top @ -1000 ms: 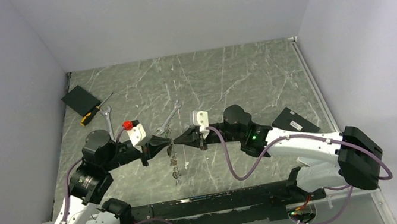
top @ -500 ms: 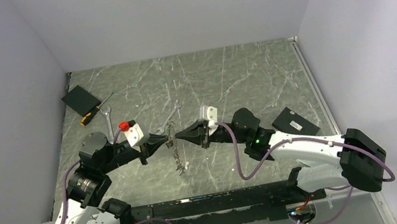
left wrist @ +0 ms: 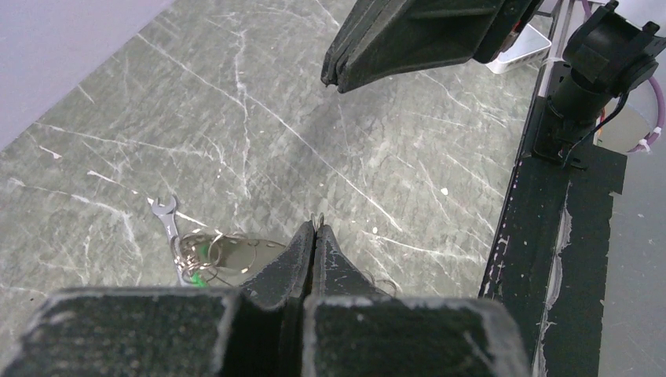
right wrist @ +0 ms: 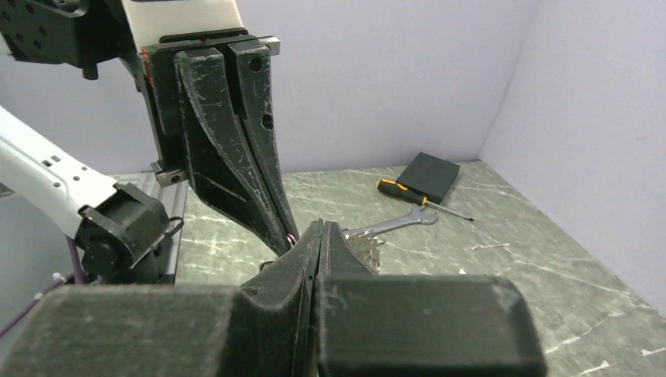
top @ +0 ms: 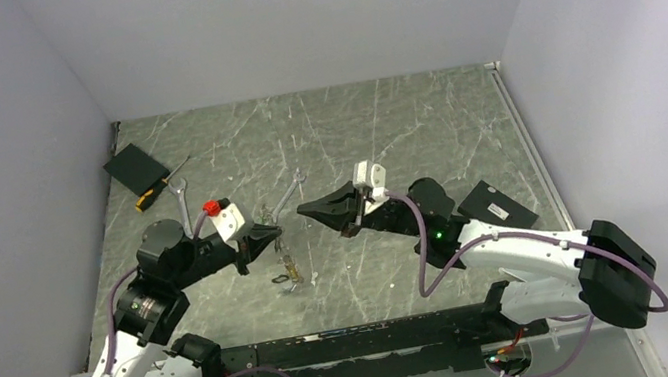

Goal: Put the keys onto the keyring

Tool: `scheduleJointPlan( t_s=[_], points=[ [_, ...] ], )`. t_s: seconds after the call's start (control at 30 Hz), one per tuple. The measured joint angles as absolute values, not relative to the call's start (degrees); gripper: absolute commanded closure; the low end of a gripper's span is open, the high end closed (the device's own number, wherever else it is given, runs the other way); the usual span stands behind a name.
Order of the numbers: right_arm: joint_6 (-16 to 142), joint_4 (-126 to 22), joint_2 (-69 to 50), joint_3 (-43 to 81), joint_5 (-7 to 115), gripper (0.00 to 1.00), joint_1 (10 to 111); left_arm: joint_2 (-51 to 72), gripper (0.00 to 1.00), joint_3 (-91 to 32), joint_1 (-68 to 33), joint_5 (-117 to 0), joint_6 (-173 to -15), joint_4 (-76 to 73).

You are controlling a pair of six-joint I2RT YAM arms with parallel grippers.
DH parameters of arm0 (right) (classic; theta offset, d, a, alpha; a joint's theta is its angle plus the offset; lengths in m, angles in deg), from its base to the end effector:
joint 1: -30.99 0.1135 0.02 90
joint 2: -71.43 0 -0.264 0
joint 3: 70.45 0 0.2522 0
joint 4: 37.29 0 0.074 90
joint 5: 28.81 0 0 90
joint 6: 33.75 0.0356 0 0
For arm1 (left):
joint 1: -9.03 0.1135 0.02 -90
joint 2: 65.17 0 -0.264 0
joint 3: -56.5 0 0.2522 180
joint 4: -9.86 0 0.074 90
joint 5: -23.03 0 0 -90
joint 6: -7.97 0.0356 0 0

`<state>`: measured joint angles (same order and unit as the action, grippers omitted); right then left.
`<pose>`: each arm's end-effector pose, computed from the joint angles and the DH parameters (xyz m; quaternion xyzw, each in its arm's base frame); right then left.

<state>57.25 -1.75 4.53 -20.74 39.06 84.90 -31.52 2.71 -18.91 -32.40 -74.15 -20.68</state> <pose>0.1417 0.2171 0.3155 -0.3952 0.4450 0.4666 0.6543 0.1130 -0.0828 0.3280 0.4066 0.6395 -0.3312 0.5621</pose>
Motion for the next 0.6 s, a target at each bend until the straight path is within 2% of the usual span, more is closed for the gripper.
scheduleJointPlan(
  t_s=[0.07,0.23,0.33,0.6],
  points=[
    [57.3,-1.8,4.2,-20.6,38.2,1.0,84.9,-31.5,1.0,2.7,-18.9,-32.4,-74.2,-20.9],
    [55.8,-6.5,2.9,-18.9,34.0,0.67,84.9,-31.5,1.0,2.8,-18.9,-32.2,-74.1,-20.9],
    [52.6,-12.5,2.6,-16.9,31.8,0.54,84.7,-31.5,1.0,2.8,-18.9,-31.8,-74.1,-21.0],
    [43.8,-25.3,3.2,-15.0,26.8,0.52,80.6,-31.5,1.0,2.8,-18.9,-28.8,-74.1,-21.0]
  ],
)
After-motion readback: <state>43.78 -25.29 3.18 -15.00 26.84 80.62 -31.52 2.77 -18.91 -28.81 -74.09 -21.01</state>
